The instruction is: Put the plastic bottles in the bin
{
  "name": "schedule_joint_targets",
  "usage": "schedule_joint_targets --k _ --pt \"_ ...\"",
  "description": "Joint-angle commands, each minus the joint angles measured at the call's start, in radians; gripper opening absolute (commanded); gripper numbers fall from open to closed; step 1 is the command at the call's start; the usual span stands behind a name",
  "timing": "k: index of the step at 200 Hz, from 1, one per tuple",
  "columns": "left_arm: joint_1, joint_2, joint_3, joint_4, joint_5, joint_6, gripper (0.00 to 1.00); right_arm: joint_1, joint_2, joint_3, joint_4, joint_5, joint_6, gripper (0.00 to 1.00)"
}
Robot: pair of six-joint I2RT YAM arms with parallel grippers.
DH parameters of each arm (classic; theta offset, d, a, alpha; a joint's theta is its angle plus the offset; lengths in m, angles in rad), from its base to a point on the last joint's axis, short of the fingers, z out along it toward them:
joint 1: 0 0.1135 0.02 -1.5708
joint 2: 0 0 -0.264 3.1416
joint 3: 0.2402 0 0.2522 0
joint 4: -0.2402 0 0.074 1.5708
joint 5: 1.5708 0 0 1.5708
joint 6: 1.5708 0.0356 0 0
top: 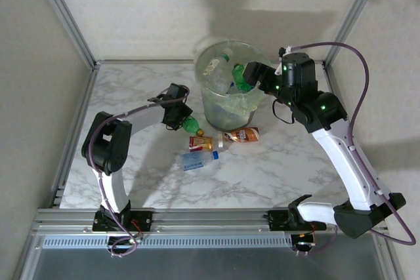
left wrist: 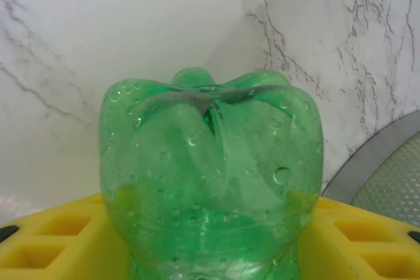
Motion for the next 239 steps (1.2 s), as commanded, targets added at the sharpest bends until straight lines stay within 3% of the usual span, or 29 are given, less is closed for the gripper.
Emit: schedule_joint_targets --k 1,49,98,135,158,187,239 --pt "0.020 -0.140 0.007 -0.062 0.000 -0.003 0.58 0.010 -0.009 0.032 0.013 -0.090 -0.034 0.86" --pt "0.089 -0.386 0.060 -0.132 0.030 0.004 0.59 0.061 0.070 0.104 0.052 -0.293 -0.109 0.86" --pt "0.099 -0.495 0.178 -0.015 0.144 -0.061 0.59 0.138 0.193 0.174 0.065 -0.403 -0.127 0.86" --pt "0.067 -0.502 0.234 0.062 0.185 -0.081 0.58 0.194 0.265 0.266 -0.002 -0.321 -0.144 0.87" --pt "0.049 -0.488 0.268 0.076 0.216 -0.087 0.58 0.198 0.265 0.245 0.033 -0.354 -0.124 0.85" --pt "0.033 -0.486 0.268 0.143 0.265 -0.121 0.58 0.211 0.271 0.228 0.052 -0.370 -0.121 0.73" --pt "0.009 -0.459 0.332 0.151 0.332 -0.094 0.58 0.214 0.248 0.180 0.096 -0.381 -0.099 0.65"
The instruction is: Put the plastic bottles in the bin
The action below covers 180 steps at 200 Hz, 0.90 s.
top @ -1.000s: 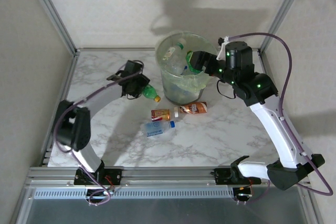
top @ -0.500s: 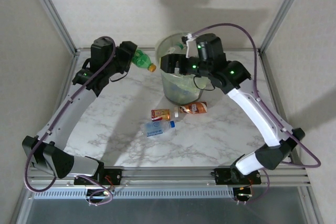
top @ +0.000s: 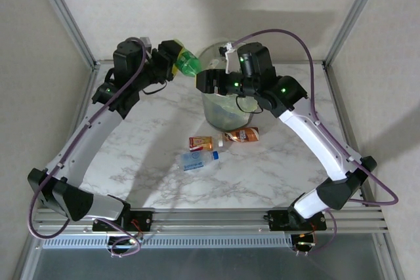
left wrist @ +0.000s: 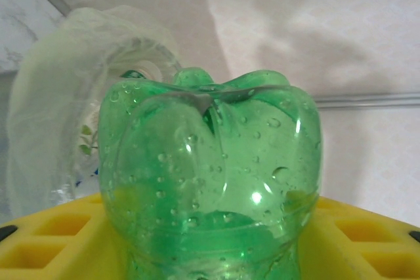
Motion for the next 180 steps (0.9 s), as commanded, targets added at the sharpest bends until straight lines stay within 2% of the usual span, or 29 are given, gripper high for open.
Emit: schedule_joint_targets --k 1,45,99,115,130,141,160,171,175,180 --pt "-0.022 0.013 0.047 0.051 0.067 -0.008 0.58 0.010 -0.018 -0.015 0.041 -0.027 0.015 0.64" --pt "-0.044 0.016 0.045 0.043 0.081 0.010 0.58 0.010 -0.025 0.009 0.038 -0.007 0.018 0.57" --pt "-0.062 0.014 0.049 0.025 0.075 0.028 0.56 0.009 -0.047 -0.010 0.038 -0.001 0.024 0.41" --pt "-0.070 0.016 0.052 0.011 0.066 0.036 0.56 0.009 -0.057 -0.020 0.041 0.010 0.030 0.33" --pt "-0.073 0.017 0.053 0.006 0.060 0.041 0.58 0.010 -0.063 -0.026 0.043 0.022 0.032 0.30" --pt "-0.075 0.017 0.055 0.005 0.056 0.044 0.61 0.009 -0.065 -0.025 0.038 0.031 0.032 0.29" --pt "-0.076 0.015 0.064 0.004 0.047 0.048 0.75 0.010 -0.068 -0.021 0.028 0.055 0.035 0.27" --pt "-0.082 0.014 0.070 0.005 0.037 0.052 0.85 0.009 -0.073 -0.019 0.021 0.081 0.036 0.27" --pt "-0.084 0.014 0.072 0.003 0.033 0.054 0.97 0.010 -0.077 -0.018 0.017 0.092 0.037 0.26" --pt "-0.086 0.015 0.076 0.001 0.026 0.059 0.99 0.009 -0.080 -0.016 0.013 0.110 0.037 0.27"
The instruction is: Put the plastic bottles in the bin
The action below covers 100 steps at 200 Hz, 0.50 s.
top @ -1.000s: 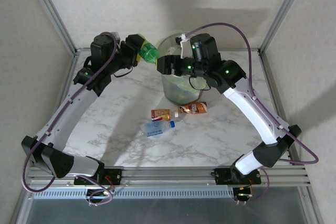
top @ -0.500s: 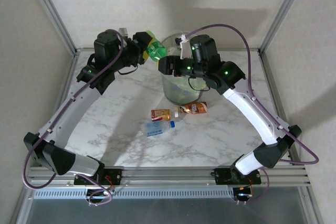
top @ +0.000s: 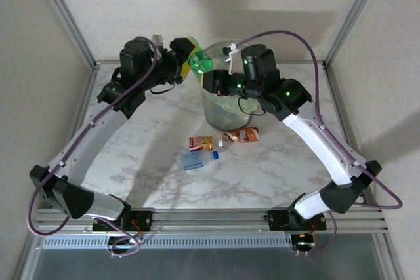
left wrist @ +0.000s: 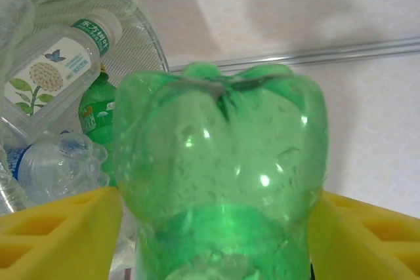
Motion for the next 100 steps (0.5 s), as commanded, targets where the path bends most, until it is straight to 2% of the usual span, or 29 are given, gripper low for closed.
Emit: schedule_joint_targets --k 1,44,100 --pt "-0.017 -0.002 0.044 -0.012 -0.027 0.032 0.99 0.003 -0.041 0.004 -0.002 0.077 0.008 0.26" --pt "-0.021 -0.008 0.099 -0.124 -0.129 0.127 0.99 -0.031 -0.035 0.081 -0.126 0.253 0.016 0.27" --pt "-0.022 -0.061 0.080 -0.228 -0.275 0.296 0.99 -0.223 0.091 0.276 -0.414 0.223 0.000 0.25"
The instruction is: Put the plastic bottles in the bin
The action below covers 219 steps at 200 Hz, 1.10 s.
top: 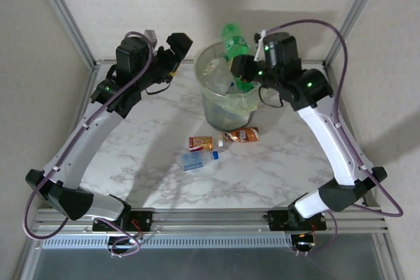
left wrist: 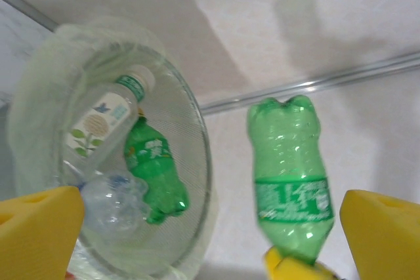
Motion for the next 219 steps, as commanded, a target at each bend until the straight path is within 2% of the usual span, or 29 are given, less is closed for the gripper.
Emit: schedule_joint_targets --k 1,41,80,95,125,149,166,182,205,219 --pt "-0.008 -0.047 -0.004 -0.074 -0.092 0.111 0.99 -0.057 0.065 0.079 -0.164 0.007 -0.009 0.25" --pt "-0.009 -0.092 -0.069 -0.118 -0.152 0.177 0.97 -0.173 0.132 0.084 -0.226 -0.098 -0.029 0.23" --pt "-0.008 -0.102 -0.104 -0.133 -0.180 0.199 0.95 -0.231 0.189 0.061 -0.214 -0.163 -0.040 0.25" --pt "-0.007 -0.097 -0.110 -0.130 -0.182 0.199 0.94 -0.241 0.197 0.055 -0.191 -0.179 -0.041 0.34" --pt "-0.006 -0.086 -0.110 -0.130 -0.188 0.209 0.94 -0.250 0.224 0.117 -0.212 -0.167 -0.041 0.72" --pt "-0.003 -0.086 -0.112 -0.128 -0.195 0.213 0.94 -0.249 0.215 0.135 -0.222 -0.136 -0.038 0.78" --pt "-0.001 -0.086 -0.122 -0.121 -0.198 0.214 0.94 -0.250 0.201 0.146 -0.235 -0.102 -0.033 0.78" --pt "-0.001 -0.086 -0.143 -0.117 -0.203 0.209 0.93 -0.249 0.182 0.154 -0.234 -0.074 -0.029 0.72" --pt "0.000 -0.091 -0.179 -0.115 -0.209 0.192 0.91 -0.249 0.152 0.135 -0.204 -0.060 -0.031 0.53" --pt "-0.001 -0.095 -0.198 -0.111 -0.205 0.183 0.89 -0.248 0.152 0.120 -0.186 -0.055 -0.031 0.44"
